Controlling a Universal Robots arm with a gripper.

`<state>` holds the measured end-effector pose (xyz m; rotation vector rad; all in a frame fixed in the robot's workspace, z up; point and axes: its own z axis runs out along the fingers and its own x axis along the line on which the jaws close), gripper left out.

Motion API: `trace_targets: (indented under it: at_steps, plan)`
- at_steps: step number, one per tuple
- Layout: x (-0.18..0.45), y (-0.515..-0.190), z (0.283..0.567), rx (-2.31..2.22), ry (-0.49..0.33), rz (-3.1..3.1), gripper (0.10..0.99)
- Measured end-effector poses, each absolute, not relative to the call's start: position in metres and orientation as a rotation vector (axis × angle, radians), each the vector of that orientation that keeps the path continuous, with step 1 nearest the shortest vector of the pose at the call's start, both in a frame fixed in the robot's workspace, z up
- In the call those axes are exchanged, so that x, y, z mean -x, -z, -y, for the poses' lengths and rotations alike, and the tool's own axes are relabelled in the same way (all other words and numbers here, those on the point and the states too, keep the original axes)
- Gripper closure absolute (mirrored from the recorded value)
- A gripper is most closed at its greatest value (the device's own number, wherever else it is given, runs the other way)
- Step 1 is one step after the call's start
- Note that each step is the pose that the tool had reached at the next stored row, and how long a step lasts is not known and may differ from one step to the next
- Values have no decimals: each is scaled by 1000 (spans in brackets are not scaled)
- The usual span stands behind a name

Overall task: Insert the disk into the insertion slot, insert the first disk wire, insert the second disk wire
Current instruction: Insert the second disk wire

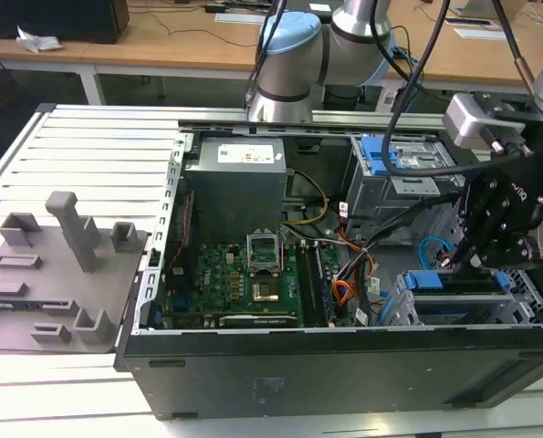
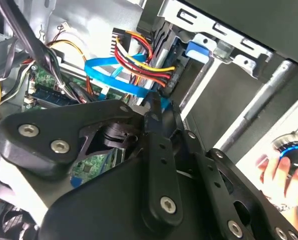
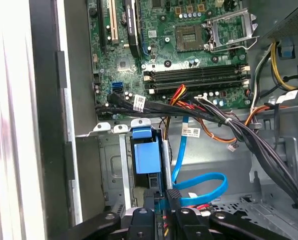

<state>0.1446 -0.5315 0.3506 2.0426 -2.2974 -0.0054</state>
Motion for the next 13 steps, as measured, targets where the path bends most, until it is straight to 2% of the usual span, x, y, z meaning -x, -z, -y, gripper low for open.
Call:
trace_targets:
  at_steps: [3,4,8,13]
  plan:
    - [-145,-359,530,-2042,5,2297,859]
    - [-145,-366,529,-2042,5,2297,980]
    - [-145,-381,529,-2043,5,2298,980]
    - [-136,-383,529,-2046,6,2301,980]
